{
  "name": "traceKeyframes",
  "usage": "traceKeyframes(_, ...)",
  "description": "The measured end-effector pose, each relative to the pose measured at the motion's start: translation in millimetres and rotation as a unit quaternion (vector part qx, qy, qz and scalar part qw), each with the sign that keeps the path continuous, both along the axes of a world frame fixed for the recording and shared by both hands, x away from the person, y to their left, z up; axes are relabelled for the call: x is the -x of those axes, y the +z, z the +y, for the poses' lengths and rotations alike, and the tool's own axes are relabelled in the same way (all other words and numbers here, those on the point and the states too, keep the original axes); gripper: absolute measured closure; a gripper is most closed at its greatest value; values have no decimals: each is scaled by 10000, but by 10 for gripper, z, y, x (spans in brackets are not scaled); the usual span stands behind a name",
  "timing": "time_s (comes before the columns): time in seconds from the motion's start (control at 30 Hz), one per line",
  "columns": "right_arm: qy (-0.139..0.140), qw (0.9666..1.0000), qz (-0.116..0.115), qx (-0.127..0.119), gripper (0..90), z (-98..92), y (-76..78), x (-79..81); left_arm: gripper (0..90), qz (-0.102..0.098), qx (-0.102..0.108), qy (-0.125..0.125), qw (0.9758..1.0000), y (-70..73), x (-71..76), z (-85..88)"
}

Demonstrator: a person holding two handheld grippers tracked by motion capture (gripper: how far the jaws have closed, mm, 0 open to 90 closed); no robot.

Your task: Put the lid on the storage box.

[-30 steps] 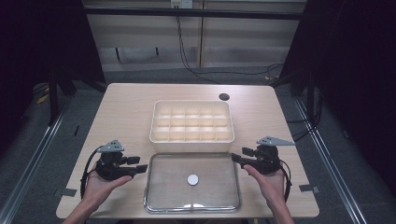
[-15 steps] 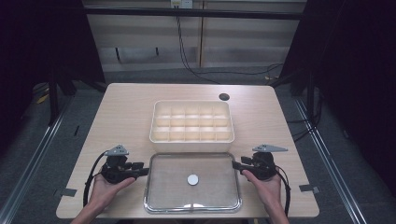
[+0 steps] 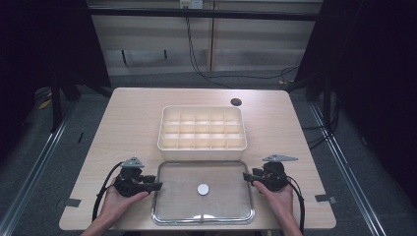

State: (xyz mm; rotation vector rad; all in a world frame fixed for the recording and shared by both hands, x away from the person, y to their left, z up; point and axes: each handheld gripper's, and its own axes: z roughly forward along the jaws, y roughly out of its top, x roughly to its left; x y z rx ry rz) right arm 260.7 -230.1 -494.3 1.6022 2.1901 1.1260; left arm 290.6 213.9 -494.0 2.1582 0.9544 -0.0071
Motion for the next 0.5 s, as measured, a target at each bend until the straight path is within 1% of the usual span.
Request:
traceKeyframes(0.07,-4,10000,13,10,522,8,-14,-7,547,5,1,-31,10000,-4,0,4)
traceKeyframes(0.1,35,10000,42,48,529,20,-29,-11,547,-5,47,-21,10000,-11,3,3)
traceKeyframes(0.13,35,10000,42,48,529,20,-29,-11,547,-5,47,-21,10000,-11,3,3)
traceKeyframes(0.17,43,10000,57,53,528,30,-36,-12,547,16,72,-62,10000,-13,2,8)
traceKeyframes(0.23,16,9999,69,98,509,55,-42,-9,547,32,117,-91,9999,-19,4,8)
traceKeyframes(0.3,-62,9999,113,-16,502,63,-45,0,548,13,101,-106,9999,-18,13,-4)
traceKeyframes(0.4,-94,9999,76,-11,508,69,-51,5,549,-25,68,-140,9999,-17,23,-14)
traceKeyframes(0.43,-93,9999,76,-33,534,66,-53,4,549,-13,69,-129,9999,-16,26,-16)
traceKeyframes(0.47,-127,9998,109,-138,534,63,-58,6,550,-7,81,-129,9999,-17,26,-16)
traceKeyframes(0.5,-176,9996,116,-168,535,62,-60,8,550,-31,74,-146,9999,-17,29,-19)
